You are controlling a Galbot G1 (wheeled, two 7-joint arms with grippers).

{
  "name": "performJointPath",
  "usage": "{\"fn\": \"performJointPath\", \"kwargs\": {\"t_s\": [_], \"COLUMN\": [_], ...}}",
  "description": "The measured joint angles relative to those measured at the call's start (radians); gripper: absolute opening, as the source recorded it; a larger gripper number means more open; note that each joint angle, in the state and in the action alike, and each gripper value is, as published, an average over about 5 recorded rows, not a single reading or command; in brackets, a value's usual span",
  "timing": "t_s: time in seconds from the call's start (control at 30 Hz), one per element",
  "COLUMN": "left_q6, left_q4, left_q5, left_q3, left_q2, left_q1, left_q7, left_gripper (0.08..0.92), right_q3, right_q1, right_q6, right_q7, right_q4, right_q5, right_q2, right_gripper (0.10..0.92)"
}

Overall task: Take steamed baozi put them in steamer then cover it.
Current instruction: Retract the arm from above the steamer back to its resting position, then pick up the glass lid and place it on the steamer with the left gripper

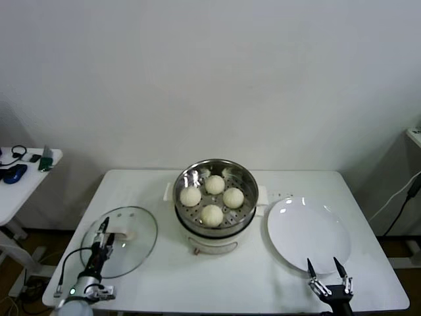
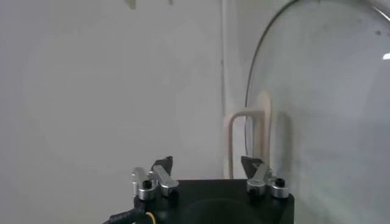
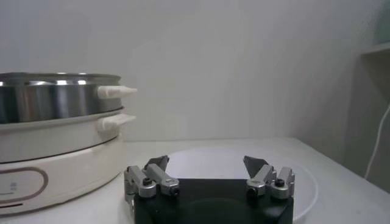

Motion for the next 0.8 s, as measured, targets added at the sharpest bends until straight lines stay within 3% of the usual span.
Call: {"fn": "performJointPath", "kwargs": {"t_s": [0.57, 0.8], "left_q6": [0.022, 0.051], "left_q4": [0.045, -0.009], "left_q5": [0.025, 0.004], "left_q3": [-0.001, 0.005], "left_q2": [-0.025, -0.027], "left_q1": [-0.031, -0.006], "left_q7": [0.005, 0.032], "left_gripper": [0.187, 0.14], "right_q3": [-0.002, 0.005], "right_q1": [0.004, 0.004], "right_q6": [0.008, 0.009], "right_q7": [0.001, 0.004], "right_q4": [-0.008, -0.006], "right_q5": [-0.017, -0.019], "right_q2": [0.024, 0.028], "right_gripper": [0.823, 0.823]}}
